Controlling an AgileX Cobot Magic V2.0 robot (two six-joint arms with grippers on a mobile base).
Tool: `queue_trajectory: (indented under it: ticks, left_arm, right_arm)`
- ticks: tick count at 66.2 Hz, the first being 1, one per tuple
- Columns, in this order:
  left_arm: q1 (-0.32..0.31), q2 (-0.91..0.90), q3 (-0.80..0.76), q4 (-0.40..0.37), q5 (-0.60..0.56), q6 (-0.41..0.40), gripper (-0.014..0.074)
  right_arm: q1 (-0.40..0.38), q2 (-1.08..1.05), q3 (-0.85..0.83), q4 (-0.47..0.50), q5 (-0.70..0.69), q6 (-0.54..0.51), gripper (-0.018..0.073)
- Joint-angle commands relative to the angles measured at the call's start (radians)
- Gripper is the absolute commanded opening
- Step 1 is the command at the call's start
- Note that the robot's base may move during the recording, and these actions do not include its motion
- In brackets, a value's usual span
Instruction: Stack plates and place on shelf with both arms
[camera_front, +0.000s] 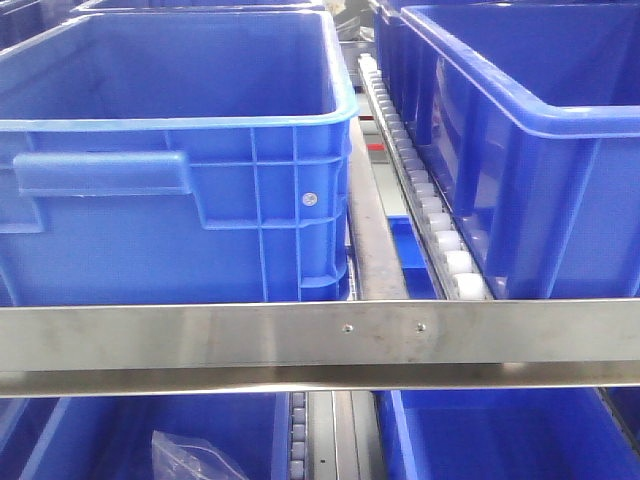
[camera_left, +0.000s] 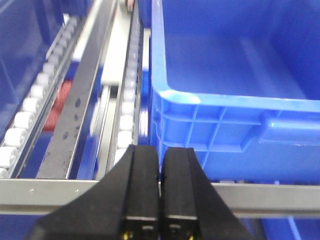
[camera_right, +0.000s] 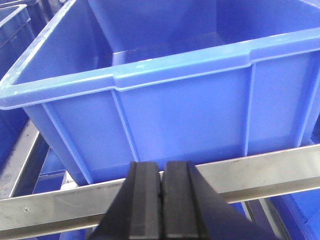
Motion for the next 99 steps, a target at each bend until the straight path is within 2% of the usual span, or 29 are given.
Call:
queue_trajectory:
  ticks: [1,16,57,66,99]
  left_arm:
    - [0.004,-0.068,0.056,-0.019,-0.161,-0.008,0.0087]
    - [0.017,-0.240,0.189,-0.071,-0.231,-0.008,0.0087]
    - [0.023,-0.236,0.192,-0.084,-0.263,-0.004,0.0087]
    - [0.023,-0.236,0.192,-0.046,-0.272,-0.004,0.0087]
    - [0.023,-0.236,0.192,-0.061,-0.294,-0.004,0.0087]
  right_arm:
    - [-0.001,-0.018,0.000,0.006,-0.076,-0.004,0.0057]
    - [-0.001,-0.018,0.000,0.006,-0.076,-0.004,0.0057]
    - [-0.001,-0.018,0.000,0.006,-0.074,-0.005,0.0057]
    - [-0.001,-0.018,0.000,0.006,-0.074,-0.005,0.0057]
    - [-0.001,-0.018,0.000,0.006,-0.071,-0.005,0.0057]
